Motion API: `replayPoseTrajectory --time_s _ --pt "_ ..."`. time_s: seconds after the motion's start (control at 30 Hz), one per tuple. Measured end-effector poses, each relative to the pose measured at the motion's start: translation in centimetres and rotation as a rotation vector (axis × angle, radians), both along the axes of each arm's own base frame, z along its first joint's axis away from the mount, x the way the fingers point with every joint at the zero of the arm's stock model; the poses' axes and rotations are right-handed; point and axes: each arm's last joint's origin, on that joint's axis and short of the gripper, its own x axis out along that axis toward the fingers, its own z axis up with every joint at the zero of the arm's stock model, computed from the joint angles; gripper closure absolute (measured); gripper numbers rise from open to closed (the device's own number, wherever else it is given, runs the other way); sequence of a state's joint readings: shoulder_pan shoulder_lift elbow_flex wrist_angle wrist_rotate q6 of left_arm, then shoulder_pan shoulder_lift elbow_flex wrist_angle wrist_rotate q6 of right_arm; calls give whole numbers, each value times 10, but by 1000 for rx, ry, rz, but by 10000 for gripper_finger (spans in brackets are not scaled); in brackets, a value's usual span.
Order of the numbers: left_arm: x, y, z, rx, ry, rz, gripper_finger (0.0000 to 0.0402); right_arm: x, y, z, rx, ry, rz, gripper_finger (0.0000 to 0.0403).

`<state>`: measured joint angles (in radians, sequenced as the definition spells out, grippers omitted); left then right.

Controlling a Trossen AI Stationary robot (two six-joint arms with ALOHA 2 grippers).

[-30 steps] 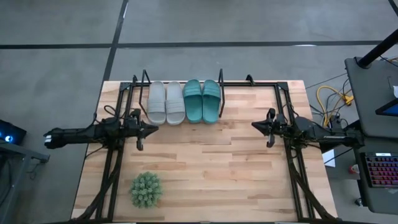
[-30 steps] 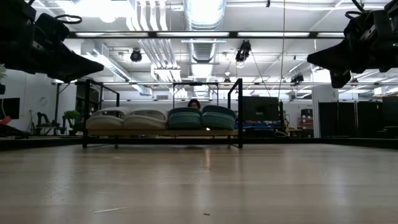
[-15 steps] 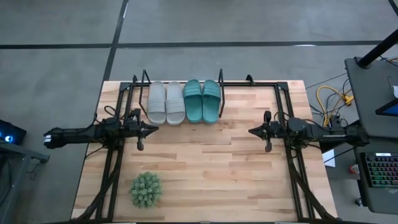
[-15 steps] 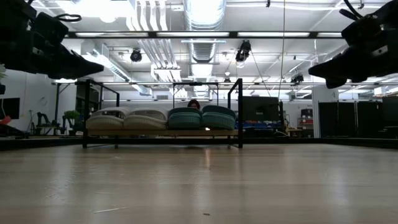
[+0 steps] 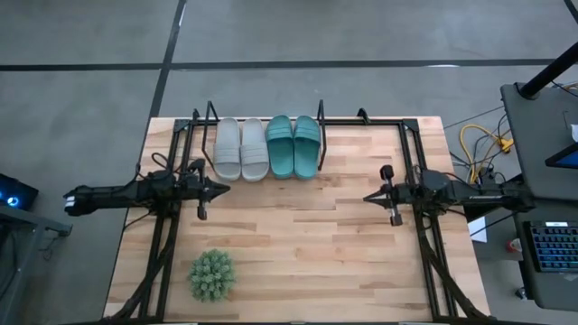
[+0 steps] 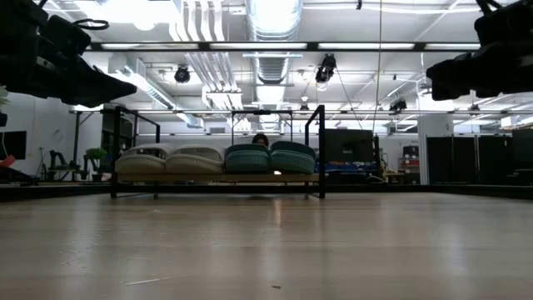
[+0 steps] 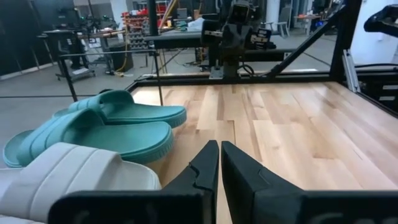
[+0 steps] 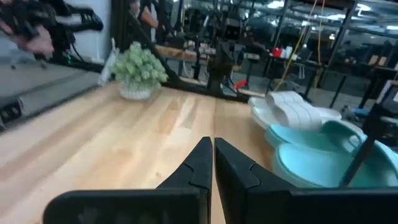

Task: Pick and place slides into the shelf
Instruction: Return to Home Position

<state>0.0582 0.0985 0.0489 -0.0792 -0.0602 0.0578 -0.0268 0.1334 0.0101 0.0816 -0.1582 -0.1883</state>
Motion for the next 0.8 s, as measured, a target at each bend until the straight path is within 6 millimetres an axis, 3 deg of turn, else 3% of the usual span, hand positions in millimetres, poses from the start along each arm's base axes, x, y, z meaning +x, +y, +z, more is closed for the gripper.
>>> replayPoseTrajectory --time_s 0.17,0.5,0.7,0.8 --pt "-1 0 1 2 -10 13 398 -3 2 3 68 -24 22 394" --pt "0 0 2 -32 -24 -3 398 -3 2 3 448 31 10 394" --pt "0 -1 1 -36 -26 -24 398 -3 2 3 466 34 9 394" --pt "0 -1 0 -137 -34 -12 398 -3 2 3 464 33 9 394"
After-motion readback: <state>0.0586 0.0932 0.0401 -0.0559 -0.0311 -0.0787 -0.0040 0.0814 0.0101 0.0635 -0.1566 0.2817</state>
